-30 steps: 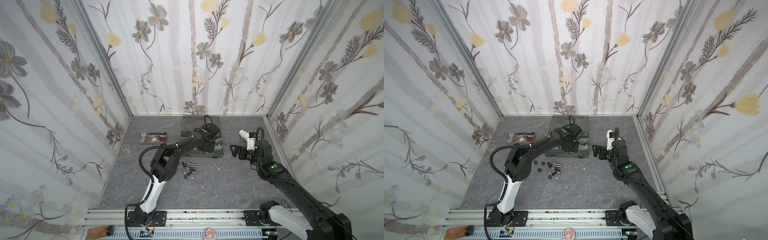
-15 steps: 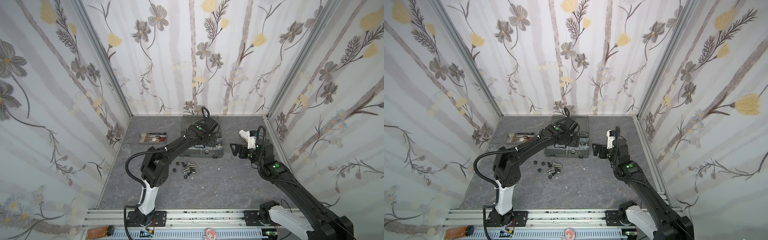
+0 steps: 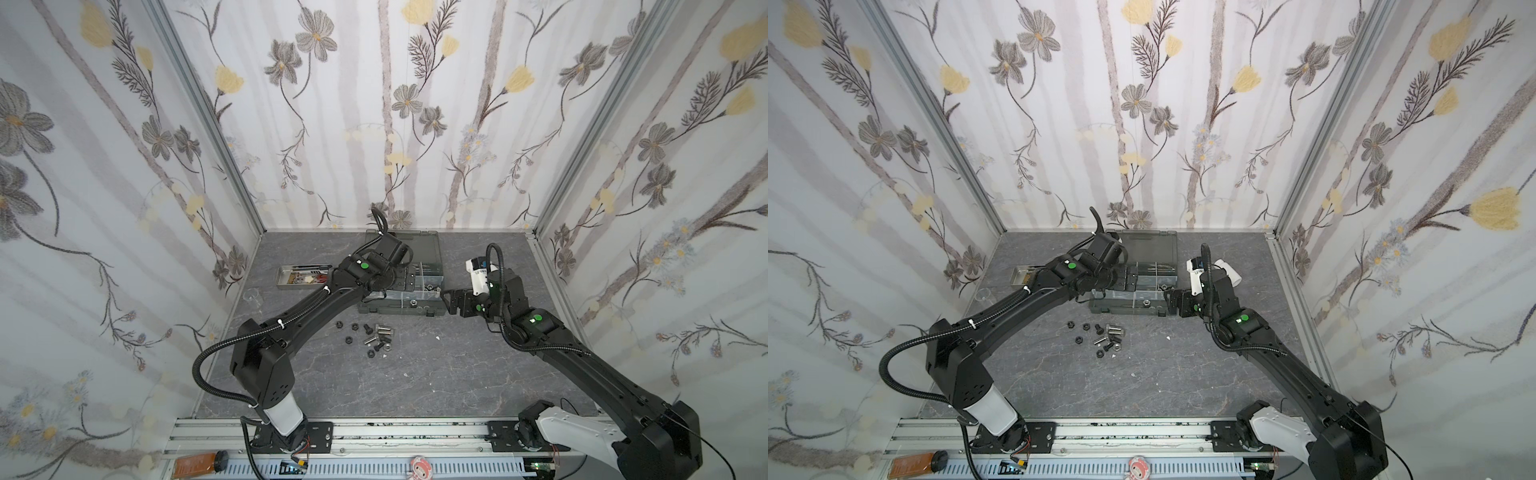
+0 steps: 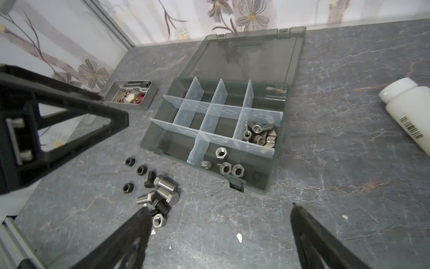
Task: Sort the screws and nuts into containers
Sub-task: Place the nut into the container, then pick up the nut from the center of the table.
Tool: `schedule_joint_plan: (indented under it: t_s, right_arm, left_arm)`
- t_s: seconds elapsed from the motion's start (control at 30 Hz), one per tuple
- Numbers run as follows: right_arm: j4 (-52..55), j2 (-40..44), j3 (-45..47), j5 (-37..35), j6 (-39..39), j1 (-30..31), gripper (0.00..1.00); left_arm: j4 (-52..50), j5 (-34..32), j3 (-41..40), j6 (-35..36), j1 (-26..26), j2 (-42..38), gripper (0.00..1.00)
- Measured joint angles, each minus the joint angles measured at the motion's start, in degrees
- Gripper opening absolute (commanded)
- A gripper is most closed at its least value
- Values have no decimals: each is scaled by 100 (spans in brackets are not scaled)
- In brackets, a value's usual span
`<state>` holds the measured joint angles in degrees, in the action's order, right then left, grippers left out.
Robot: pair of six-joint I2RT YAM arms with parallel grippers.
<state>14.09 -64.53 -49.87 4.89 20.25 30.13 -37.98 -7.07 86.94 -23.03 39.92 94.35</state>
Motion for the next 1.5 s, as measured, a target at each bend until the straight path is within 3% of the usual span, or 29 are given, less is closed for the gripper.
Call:
schedule_joint_plan:
  t_s: [0.4,0.9,1.17,1.5]
  right_arm:
    - [380,-1088,-629,-549,-39,1001,83]
    - [1012,-2645,-1587,-1126,125,2144,57]
    - [1088,-3316,-1766,-1228,365,2509,49]
    - [1095,-3891,-1993,-1228,544,2734,52]
  left_arm:
    - [525,280,-1696,-140,-1073,-1537,100]
    - [1095,1182,-2874,-295,-2496,-2653,100]
    - [1414,1467,-3388,-361,-2693,-2848,100]
    - [1585,1698,-3515,-382,-2761,-2981,100]
